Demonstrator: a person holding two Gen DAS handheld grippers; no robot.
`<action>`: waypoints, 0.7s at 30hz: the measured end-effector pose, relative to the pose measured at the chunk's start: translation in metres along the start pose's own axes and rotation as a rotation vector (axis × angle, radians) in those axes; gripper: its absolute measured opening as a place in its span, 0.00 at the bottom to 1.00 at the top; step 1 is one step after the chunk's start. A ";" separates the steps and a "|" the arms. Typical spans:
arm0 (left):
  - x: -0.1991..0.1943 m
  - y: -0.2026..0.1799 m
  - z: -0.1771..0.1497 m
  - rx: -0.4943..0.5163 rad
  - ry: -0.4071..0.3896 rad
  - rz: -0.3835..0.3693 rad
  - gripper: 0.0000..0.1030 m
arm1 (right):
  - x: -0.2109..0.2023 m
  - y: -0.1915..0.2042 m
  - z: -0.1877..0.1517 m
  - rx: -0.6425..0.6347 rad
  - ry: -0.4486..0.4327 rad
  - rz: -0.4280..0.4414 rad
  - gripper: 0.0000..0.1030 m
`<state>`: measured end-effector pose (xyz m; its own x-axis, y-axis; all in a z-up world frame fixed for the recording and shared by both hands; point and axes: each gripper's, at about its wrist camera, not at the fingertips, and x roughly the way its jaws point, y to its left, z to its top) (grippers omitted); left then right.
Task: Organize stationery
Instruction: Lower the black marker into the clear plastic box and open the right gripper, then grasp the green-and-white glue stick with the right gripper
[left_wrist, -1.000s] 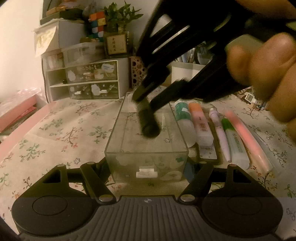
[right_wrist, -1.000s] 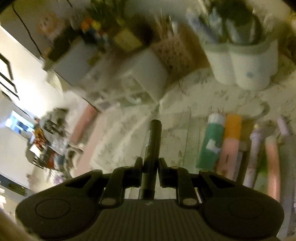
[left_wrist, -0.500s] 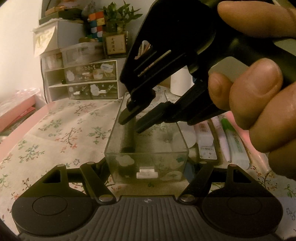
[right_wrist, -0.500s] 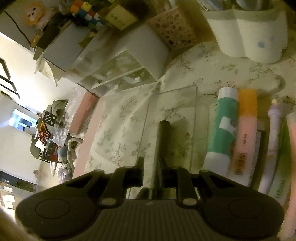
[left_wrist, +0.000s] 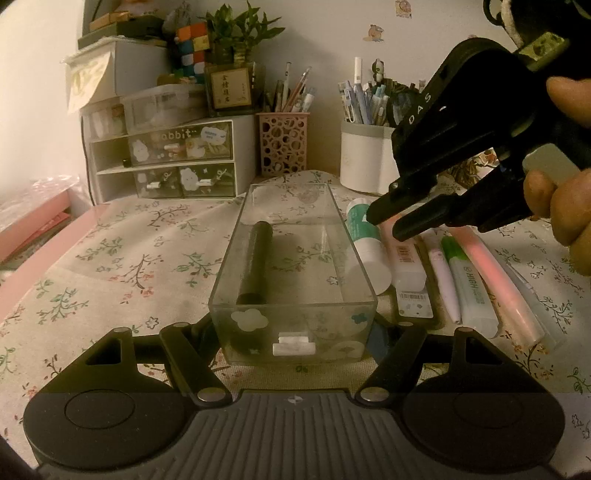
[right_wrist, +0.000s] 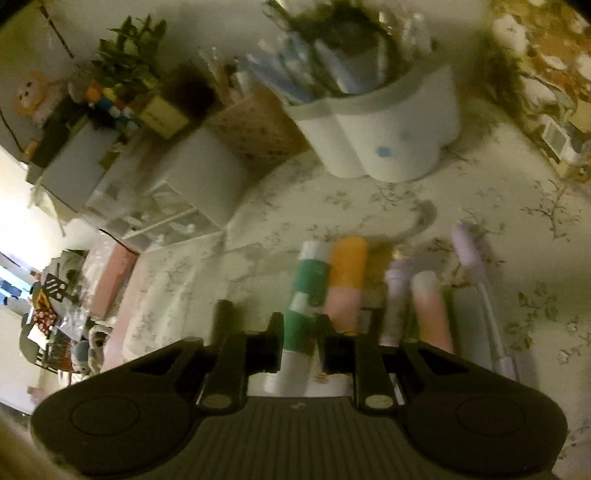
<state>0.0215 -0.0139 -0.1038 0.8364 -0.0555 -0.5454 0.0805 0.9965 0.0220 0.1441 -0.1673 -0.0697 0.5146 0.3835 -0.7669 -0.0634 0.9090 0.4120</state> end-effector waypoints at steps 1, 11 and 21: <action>0.000 0.000 0.000 0.000 0.000 0.000 0.71 | 0.000 0.000 0.000 0.004 -0.001 0.011 0.10; -0.003 0.001 0.000 -0.024 0.018 0.024 0.71 | 0.016 0.024 0.007 -0.099 0.025 -0.085 0.20; -0.006 0.005 -0.002 -0.038 0.007 0.052 0.71 | 0.037 0.023 0.005 -0.090 0.058 -0.096 0.16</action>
<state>0.0158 -0.0082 -0.1027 0.8351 -0.0034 -0.5501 0.0162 0.9997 0.0185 0.1658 -0.1330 -0.0856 0.4716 0.3005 -0.8290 -0.0944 0.9520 0.2913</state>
